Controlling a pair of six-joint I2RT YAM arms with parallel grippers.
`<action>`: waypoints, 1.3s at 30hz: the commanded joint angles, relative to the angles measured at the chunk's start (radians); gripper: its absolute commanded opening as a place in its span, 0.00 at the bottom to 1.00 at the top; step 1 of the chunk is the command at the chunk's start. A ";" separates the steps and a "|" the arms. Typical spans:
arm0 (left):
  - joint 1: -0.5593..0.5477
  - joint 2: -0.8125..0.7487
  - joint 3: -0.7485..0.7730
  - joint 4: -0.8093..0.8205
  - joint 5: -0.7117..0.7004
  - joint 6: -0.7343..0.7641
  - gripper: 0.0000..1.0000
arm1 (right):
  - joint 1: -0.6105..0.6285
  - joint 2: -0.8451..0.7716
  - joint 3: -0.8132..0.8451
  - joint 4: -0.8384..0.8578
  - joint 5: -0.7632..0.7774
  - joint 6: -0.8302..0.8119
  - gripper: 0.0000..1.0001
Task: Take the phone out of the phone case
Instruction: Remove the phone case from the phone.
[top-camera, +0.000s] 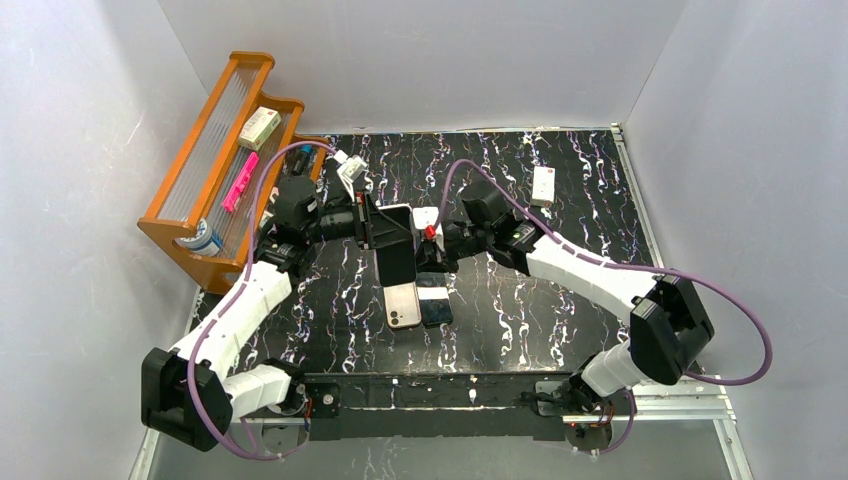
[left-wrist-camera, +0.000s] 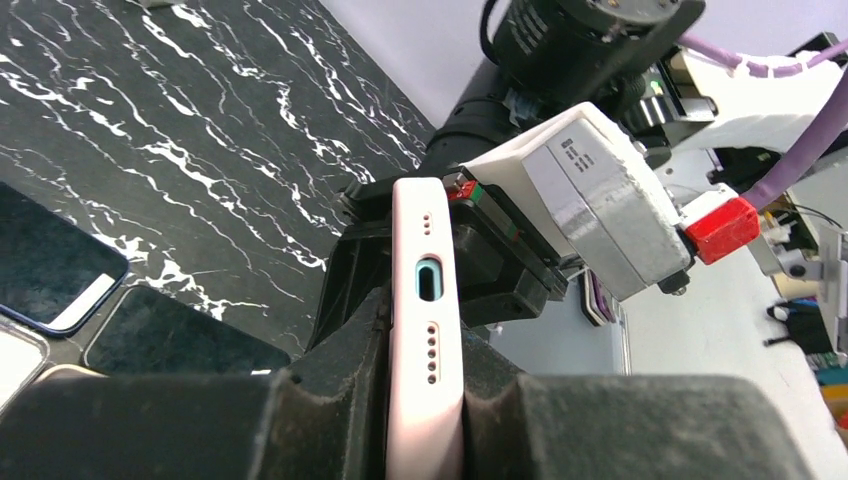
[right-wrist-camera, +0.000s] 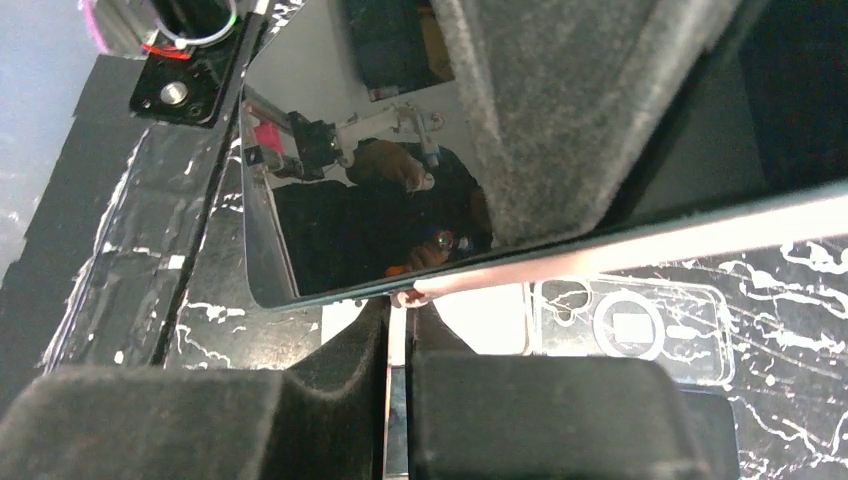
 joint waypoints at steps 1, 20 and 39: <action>-0.051 -0.042 -0.040 -0.003 0.049 -0.098 0.00 | 0.005 -0.057 -0.023 0.432 0.183 0.157 0.01; -0.048 -0.160 -0.201 0.259 -0.493 -0.192 0.00 | 0.002 -0.420 -0.340 0.487 0.473 0.715 0.76; -0.048 -0.162 -0.307 0.492 -0.554 -0.383 0.00 | 0.002 -0.344 -0.501 0.752 0.448 1.524 0.67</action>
